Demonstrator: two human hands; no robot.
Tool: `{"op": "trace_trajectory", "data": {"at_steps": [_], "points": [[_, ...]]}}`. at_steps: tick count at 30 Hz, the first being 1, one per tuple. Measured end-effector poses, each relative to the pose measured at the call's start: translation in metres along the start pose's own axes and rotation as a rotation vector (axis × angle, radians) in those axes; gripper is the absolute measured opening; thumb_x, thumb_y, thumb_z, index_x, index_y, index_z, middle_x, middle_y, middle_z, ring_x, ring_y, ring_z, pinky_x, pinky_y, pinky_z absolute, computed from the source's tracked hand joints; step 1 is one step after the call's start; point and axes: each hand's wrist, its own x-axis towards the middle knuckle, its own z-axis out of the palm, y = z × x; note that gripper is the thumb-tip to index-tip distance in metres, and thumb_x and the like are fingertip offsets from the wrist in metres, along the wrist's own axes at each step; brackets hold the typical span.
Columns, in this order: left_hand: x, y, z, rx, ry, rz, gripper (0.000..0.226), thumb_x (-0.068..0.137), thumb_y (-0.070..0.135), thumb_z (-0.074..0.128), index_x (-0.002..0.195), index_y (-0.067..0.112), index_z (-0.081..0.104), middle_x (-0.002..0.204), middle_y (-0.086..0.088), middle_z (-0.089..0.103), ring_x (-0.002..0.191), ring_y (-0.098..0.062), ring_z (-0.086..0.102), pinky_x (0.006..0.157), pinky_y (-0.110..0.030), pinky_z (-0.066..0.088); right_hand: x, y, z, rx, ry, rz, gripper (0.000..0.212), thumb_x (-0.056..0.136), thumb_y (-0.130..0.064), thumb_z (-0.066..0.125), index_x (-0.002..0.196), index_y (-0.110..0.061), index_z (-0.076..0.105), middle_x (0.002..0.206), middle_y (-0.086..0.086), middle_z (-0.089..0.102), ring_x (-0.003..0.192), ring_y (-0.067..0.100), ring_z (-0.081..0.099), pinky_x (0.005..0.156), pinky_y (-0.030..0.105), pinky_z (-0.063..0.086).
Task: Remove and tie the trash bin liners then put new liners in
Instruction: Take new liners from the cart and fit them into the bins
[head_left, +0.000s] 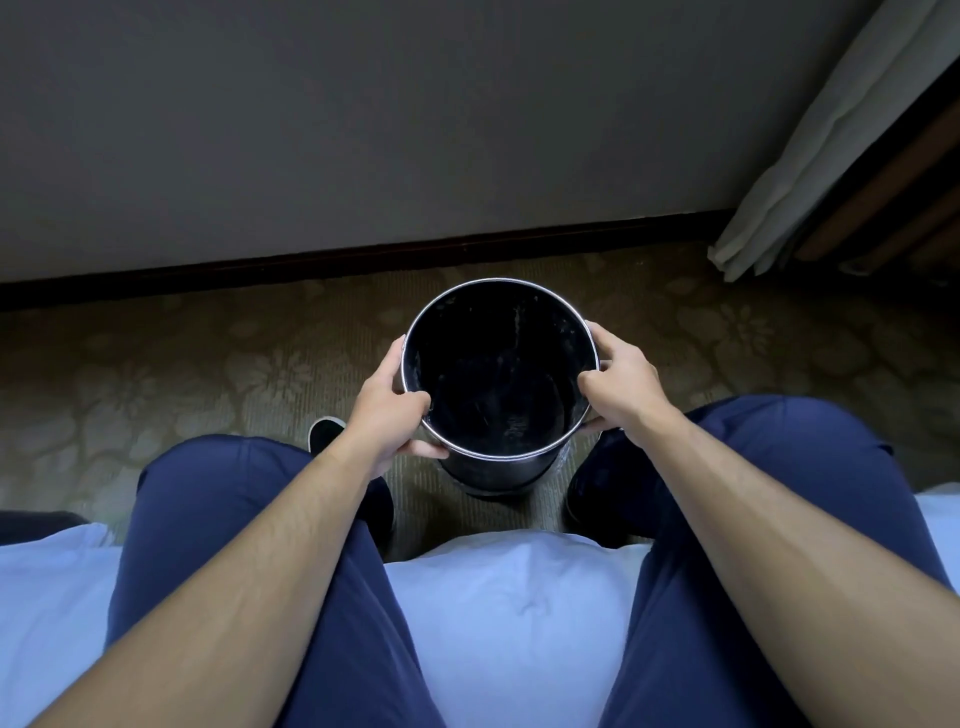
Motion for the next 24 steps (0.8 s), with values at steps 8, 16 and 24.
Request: {"op": "trace_trajectory", "data": {"at_steps": [8,16,24], "points": [[0.012,-0.019,0.005,-0.004,0.017,-0.043,0.089,0.088,-0.017,0.036,0.128,0.061,0.047,0.128,-0.002,0.058,0.1,-0.037,0.071,0.064,-0.055,0.061,0.011,0.016,0.012,-0.067,0.022,0.053,0.081,0.086,0.006,0.039,0.139,-0.054,0.048,0.124,0.004,0.064,0.087,0.03,0.074,0.053,0.042,0.062],[0.033,-0.048,0.012,0.006,0.074,-0.109,0.091,0.088,-0.017,0.033,0.131,0.062,0.045,0.136,-0.003,0.056,0.106,-0.042,0.066,0.061,-0.056,0.061,0.034,0.04,0.029,-0.134,0.027,0.146,0.083,0.086,0.005,0.036,0.14,-0.057,0.042,0.129,0.006,0.059,0.083,0.038,0.072,0.048,0.045,0.061],[0.068,-0.079,0.02,0.034,0.153,-0.185,0.092,0.089,-0.016,0.029,0.126,0.067,0.045,0.136,-0.004,0.056,0.107,-0.046,0.064,0.057,-0.058,0.06,0.069,0.069,0.052,-0.244,0.058,0.176,0.078,0.088,-0.001,0.04,0.14,-0.059,0.039,0.119,0.007,0.062,0.076,0.033,0.07,0.044,0.041,0.059]]}}
